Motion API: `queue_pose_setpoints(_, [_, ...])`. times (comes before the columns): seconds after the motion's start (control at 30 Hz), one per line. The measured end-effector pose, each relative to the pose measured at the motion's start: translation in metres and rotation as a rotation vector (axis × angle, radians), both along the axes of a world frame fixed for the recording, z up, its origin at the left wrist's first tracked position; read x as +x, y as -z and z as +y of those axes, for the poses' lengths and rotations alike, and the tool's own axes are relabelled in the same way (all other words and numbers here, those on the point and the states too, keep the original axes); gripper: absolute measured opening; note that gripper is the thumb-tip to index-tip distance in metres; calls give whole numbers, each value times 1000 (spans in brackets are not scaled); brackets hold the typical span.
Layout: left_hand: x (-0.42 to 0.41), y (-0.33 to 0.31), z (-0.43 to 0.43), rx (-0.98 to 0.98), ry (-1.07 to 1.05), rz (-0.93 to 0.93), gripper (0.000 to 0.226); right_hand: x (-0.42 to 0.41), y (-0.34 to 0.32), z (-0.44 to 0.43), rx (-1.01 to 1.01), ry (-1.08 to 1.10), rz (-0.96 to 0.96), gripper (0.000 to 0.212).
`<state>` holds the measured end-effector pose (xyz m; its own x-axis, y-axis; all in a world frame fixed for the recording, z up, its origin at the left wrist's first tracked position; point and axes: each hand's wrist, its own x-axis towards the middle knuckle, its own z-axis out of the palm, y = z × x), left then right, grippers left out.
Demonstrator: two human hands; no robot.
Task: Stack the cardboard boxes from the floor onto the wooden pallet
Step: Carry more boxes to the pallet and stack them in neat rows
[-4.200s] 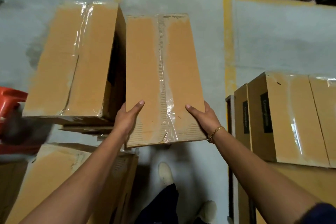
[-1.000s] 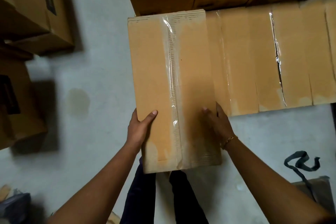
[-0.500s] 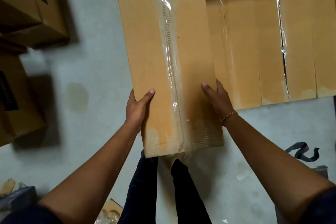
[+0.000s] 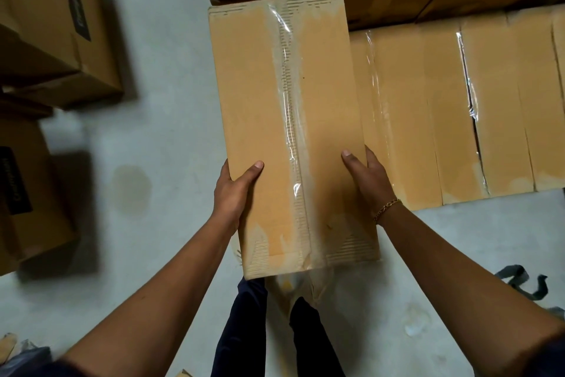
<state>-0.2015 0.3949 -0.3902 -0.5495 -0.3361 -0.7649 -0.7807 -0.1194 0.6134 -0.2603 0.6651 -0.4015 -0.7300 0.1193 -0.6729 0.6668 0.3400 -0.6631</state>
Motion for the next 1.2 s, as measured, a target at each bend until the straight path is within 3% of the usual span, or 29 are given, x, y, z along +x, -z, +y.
queue_pose_setpoints(0.13, [-10,0,-1,-3,7,13,67,-12,-1,0,13,-1,2,84])
queue_pose_setpoints(0.27, [-18,0,-2,-3,5,17,66,-20,-2,-2,7,4,2,105])
queue_pose_setpoints(0.47, [-27,-3,-4,-1,-6,10,60,-28,-2,-5,19,1,-5,102])
queue_pose_setpoints(0.7, [-27,-1,-5,11,3,4,68,-30,-3,-5,32,-14,11,102])
queue_pose_setpoints(0.9, [-34,-4,-7,20,-6,19,66,-32,-1,-5,5,-14,1,89])
queue_pose_setpoints(1.2, [-31,3,-2,4,31,53,68,-34,-2,1,30,-14,-3,98])
